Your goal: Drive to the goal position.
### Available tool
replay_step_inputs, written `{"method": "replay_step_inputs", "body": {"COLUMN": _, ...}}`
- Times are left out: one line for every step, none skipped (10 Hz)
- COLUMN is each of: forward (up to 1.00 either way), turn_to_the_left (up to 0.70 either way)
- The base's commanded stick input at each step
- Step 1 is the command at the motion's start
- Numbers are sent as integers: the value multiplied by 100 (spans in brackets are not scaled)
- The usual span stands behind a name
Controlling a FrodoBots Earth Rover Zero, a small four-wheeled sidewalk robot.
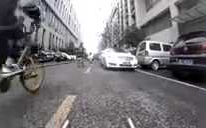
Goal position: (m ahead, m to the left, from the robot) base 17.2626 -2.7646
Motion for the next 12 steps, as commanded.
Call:
{"method": "replay_step_inputs", "body": {"forward": 70, "turn_to_the_left": 0}}
{"method": "replay_step_inputs", "body": {"forward": 70, "turn_to_the_left": 0}}
{"method": "replay_step_inputs", "body": {"forward": 70, "turn_to_the_left": 0}}
{"method": "replay_step_inputs", "body": {"forward": 70, "turn_to_the_left": 0}}
{"method": "replay_step_inputs", "body": {"forward": 70, "turn_to_the_left": 0}}
{"method": "replay_step_inputs", "body": {"forward": 70, "turn_to_the_left": 0}}
{"method": "replay_step_inputs", "body": {"forward": 70, "turn_to_the_left": 0}}
{"method": "replay_step_inputs", "body": {"forward": 70, "turn_to_the_left": 0}}
{"method": "replay_step_inputs", "body": {"forward": 70, "turn_to_the_left": 0}}
{"method": "replay_step_inputs", "body": {"forward": 70, "turn_to_the_left": 0}}
{"method": "replay_step_inputs", "body": {"forward": 70, "turn_to_the_left": 0}}
{"method": "replay_step_inputs", "body": {"forward": 70, "turn_to_the_left": 7}}
